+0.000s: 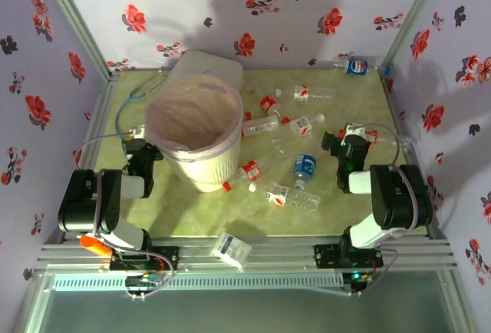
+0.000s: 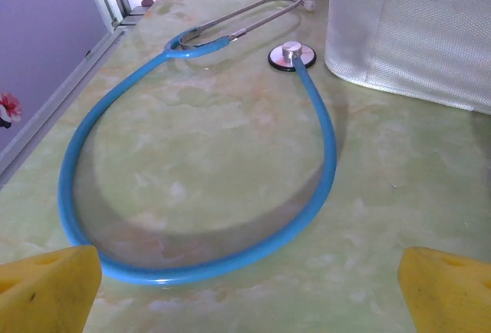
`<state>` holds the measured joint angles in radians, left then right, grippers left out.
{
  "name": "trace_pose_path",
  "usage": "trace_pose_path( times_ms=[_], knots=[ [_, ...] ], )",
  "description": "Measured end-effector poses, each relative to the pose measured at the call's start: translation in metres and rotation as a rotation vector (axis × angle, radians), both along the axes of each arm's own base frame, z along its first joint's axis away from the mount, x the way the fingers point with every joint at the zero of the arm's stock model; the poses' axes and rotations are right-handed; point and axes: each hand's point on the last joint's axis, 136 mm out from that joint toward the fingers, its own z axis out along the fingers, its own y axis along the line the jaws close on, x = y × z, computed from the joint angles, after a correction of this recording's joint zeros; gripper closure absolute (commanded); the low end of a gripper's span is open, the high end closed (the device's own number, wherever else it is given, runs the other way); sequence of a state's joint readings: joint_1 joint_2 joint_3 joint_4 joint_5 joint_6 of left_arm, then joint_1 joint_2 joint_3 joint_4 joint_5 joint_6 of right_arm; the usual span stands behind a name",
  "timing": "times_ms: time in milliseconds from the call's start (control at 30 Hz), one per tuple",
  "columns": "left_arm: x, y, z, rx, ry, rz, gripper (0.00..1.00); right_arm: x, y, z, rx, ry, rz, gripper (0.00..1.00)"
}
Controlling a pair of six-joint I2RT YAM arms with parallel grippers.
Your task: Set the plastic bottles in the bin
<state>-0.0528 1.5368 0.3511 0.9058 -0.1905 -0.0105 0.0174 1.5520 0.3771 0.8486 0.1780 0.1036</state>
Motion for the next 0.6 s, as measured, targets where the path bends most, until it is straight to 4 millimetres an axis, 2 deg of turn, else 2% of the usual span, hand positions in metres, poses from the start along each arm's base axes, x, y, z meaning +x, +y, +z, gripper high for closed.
trace_pose_path(
  times_ms=[600],
  knots=[
    [0.0042,0.0062,0.0054,-0.002,-0.013,0.016,0.00,0.0000,0.0000,-0.0001,0.000,0.000,0.000,0.01]
  ],
)
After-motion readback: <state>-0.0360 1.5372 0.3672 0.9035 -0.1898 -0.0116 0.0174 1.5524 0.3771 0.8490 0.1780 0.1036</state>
